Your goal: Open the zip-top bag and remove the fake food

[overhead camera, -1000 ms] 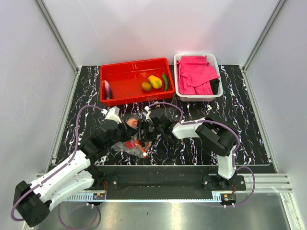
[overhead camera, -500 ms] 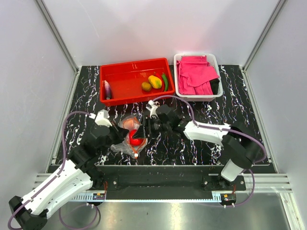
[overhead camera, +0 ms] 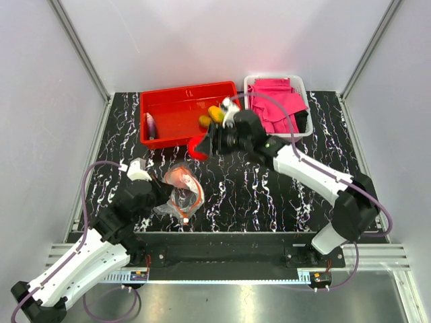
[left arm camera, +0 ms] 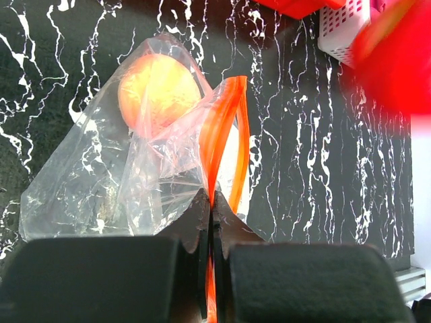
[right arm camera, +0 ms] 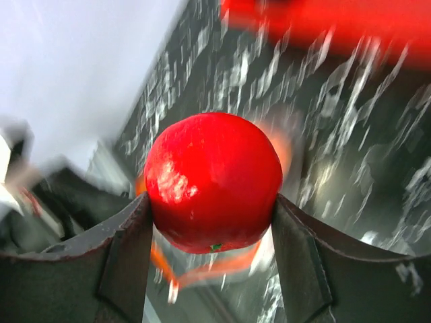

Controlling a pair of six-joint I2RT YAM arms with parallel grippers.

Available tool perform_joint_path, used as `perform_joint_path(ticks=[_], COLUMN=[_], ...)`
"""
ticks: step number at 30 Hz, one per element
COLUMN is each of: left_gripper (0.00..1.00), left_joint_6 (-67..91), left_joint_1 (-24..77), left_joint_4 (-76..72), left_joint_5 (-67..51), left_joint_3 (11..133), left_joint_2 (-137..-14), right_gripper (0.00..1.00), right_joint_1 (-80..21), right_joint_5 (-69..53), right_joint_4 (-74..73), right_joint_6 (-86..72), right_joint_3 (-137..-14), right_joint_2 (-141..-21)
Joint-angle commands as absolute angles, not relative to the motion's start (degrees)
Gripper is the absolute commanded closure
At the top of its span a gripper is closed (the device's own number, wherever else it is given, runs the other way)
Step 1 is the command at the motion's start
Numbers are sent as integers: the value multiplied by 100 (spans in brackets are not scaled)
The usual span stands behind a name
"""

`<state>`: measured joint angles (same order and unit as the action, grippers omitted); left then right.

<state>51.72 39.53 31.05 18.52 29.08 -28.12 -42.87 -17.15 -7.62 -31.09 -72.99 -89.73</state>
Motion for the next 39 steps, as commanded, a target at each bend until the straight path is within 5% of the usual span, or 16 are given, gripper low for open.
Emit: perform_joint_path(ticks=[1, 11, 18, 19, 22, 27, 32, 39], left_gripper=[100, 100, 100, 100, 100, 100, 100, 100], left_joint_6=[5168, 5072, 5071, 5080, 5080, 5054, 4852, 4737], left_joint_1=[3973, 3973, 3973, 3973, 3973, 3964, 3964, 3973], left_joint_4=[3023, 2909, 2777, 2760, 2707, 2681, 2584, 2549], left_joint_5=[1987, 1863, 1767, 1740, 1670, 1626, 1442, 1319], left_joint_3=[3032, 3050, 3050, 3050, 3102, 3225, 3463, 3840], left_joint_2=[-2812, -2918, -3085, -3102, -3190, -3243, -3261, -3366], right_gripper=[96, 86, 57, 41, 17, 4, 2, 6], right_joint_1=[-4017, -3569, -3454, -3454, -3445, -3445, -3445, -3577], right_joint_5=[-1074, -1072, -1046, -1046, -976, -809, -896, -1634], right_joint_4=[-844, -1221, -2240, -2380, -2873, -3102, -3348, -2436], right_joint_6=[-2233, -1538, -1424, -1415, -1424, -1520, -2107, -2777], right_joint_3=[-8670, -11801, -13946, -14418, -14931, -14294, -13142, -9842], right_joint_2=[-9842, -12628, -14393, -14544, -14836, -14215, -13124, -10693])
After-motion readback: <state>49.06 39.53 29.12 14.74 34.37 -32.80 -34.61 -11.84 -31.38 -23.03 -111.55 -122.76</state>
